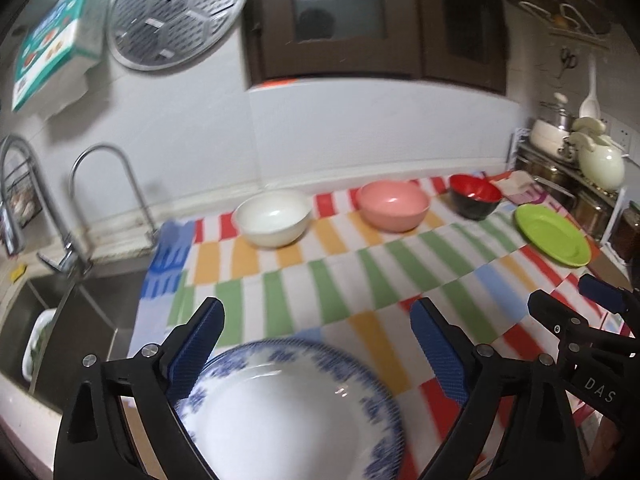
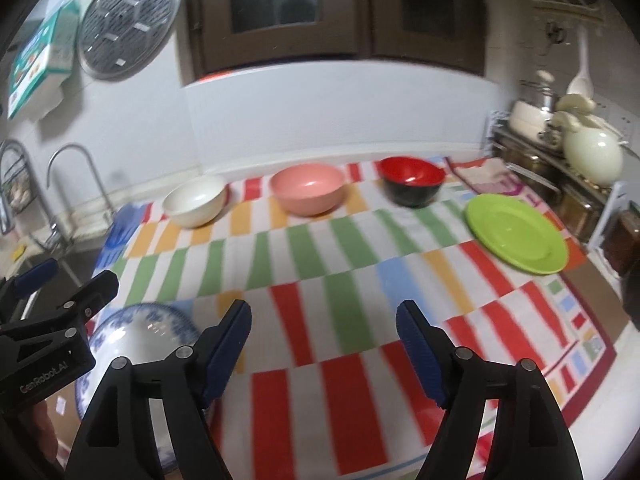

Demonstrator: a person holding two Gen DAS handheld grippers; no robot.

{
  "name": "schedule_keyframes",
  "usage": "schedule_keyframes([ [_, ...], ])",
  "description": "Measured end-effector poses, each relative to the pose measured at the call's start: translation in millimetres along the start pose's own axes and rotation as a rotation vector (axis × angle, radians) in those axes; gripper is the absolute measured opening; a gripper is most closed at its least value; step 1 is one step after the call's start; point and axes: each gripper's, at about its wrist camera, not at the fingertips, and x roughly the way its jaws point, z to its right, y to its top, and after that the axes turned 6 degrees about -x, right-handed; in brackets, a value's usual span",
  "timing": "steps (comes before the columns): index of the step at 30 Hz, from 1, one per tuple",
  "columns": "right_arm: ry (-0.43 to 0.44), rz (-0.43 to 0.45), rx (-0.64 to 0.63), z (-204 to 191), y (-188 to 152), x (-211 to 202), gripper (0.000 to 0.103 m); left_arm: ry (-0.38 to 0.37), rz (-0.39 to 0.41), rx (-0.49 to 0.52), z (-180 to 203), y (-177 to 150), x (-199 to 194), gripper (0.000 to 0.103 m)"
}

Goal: Organize plates and bowls

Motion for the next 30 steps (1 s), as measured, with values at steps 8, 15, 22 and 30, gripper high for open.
schedule_keyframes([
  [8,-0.076,0.058,0.049,61.3,15.7,-9.9,0.080,-0.075,0.061,0.036,59.1,25.6,0.9,0.098],
  [15,-0.133,0.083,0.097,116.6,22.1,-10.5,0.080,-0.130,0.086,0.074,116.5,40.9,9.0,0.099],
  [22,-0.200,0.105,0.127,170.6,24.7,-1.8,0.080,-0.199,0.078,0.094,174.2,54.3,25.8,0.099],
  [30,-0.250,0.105,0.174,229.0,28.5,13.5,0.080,-0.227,0.062,0.126,236.9,69.3,51.0,0.099],
])
